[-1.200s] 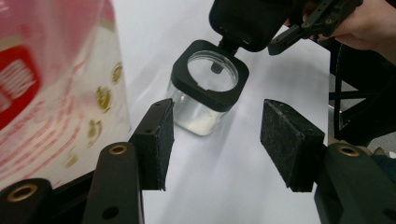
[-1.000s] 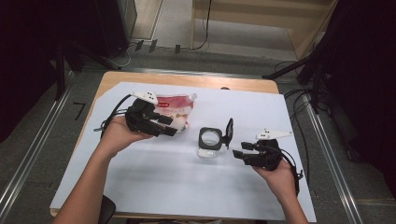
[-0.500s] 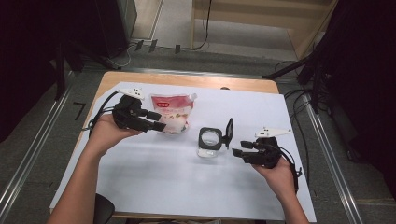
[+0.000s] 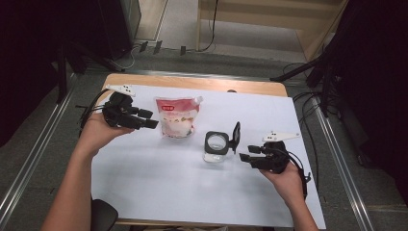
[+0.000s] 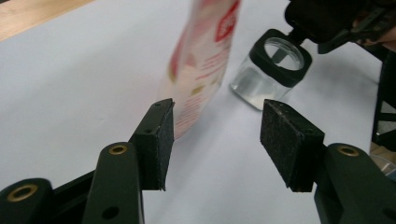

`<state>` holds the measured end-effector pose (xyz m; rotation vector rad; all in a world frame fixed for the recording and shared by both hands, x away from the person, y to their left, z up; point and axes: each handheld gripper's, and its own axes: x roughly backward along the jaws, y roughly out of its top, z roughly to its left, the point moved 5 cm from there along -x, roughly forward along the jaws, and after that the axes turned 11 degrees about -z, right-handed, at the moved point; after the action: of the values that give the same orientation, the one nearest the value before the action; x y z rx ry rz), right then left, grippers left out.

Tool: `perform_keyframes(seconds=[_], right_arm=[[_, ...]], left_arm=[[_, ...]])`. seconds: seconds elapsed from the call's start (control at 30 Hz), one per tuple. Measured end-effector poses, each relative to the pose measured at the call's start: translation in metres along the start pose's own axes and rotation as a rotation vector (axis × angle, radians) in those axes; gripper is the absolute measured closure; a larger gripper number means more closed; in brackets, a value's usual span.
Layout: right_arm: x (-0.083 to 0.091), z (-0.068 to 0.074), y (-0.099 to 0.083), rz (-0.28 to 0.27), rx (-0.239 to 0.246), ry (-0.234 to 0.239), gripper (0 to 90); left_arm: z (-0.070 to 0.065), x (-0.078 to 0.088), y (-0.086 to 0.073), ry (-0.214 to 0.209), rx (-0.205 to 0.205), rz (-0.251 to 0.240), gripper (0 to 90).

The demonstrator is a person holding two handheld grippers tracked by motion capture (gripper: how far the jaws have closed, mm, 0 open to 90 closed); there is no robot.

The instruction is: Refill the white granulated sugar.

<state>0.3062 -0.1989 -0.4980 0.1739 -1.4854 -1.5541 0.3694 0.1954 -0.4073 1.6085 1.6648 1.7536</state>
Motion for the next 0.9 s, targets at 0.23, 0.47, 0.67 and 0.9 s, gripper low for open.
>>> perform_keyframes(seconds=[0.23, 0.47, 0.67, 0.9], right_arm=[[-0.001, 0.002, -0.002, 0.005, -0.003, -0.002, 47.2], [0.000, 0.005, -0.005, 0.010, -0.002, -0.005, 47.1], [0.003, 0.008, -0.009, 0.013, 0.004, -0.009, 47.1], [0.003, 0.013, -0.012, 0.014, 0.002, 0.007, 49.7]], left_arm=[[0.006, -0.014, 0.011, -0.007, -0.009, -0.013, 44.8], [0.006, -0.032, 0.018, -0.004, -0.022, -0.013, 47.8], [0.008, -0.044, 0.020, -0.021, 0.012, -0.019, 49.1], [0.008, -0.053, 0.024, -0.003, -0.043, -0.035, 59.8]])
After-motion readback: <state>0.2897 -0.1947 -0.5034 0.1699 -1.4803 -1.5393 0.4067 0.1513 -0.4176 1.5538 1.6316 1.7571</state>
